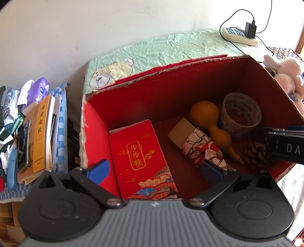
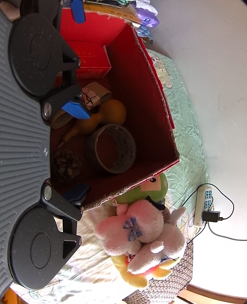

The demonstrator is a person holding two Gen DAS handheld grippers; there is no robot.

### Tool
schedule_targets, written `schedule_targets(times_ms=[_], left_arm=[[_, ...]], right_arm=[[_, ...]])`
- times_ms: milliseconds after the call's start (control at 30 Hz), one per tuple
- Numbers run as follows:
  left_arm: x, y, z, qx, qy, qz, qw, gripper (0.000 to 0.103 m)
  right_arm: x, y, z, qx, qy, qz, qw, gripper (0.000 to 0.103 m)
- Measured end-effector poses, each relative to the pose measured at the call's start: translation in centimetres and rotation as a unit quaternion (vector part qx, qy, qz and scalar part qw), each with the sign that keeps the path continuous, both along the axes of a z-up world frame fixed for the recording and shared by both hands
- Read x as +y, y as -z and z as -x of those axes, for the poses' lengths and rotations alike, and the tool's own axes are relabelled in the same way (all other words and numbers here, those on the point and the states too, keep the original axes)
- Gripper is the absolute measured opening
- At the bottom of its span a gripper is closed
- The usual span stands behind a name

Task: Organize objects

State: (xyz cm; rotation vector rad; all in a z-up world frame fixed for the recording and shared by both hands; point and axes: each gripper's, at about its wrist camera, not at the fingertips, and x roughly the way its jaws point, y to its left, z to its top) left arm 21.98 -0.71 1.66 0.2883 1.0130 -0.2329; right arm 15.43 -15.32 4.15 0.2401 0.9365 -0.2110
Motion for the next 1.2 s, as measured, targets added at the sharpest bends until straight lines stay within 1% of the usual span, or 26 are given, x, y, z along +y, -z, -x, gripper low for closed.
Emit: schedule_targets(times_ms=[233, 700, 1200], left_arm=[[-0.01, 0.07, -0.20, 0.000, -0.001, -0.004, 1.0000, 0.102], [-0.14, 0.32, -0.27, 0.006, -0.005, -0.004, 1.0000, 0.102], [-0.16, 0.34, -0.19, 0.011, -0.010, -0.001, 0.9999, 0.103]], right_arm=[[0.16, 0.05, -0.02, 0.001, -0.001, 0.005, 1.000, 0.078], [0.77, 0.49, -0.21, 0.006, -0.012, 0.033, 0.999, 0.079], [0.79, 0.47, -0.22, 0.007, -0.015, 0.033, 0.999, 0.079]])
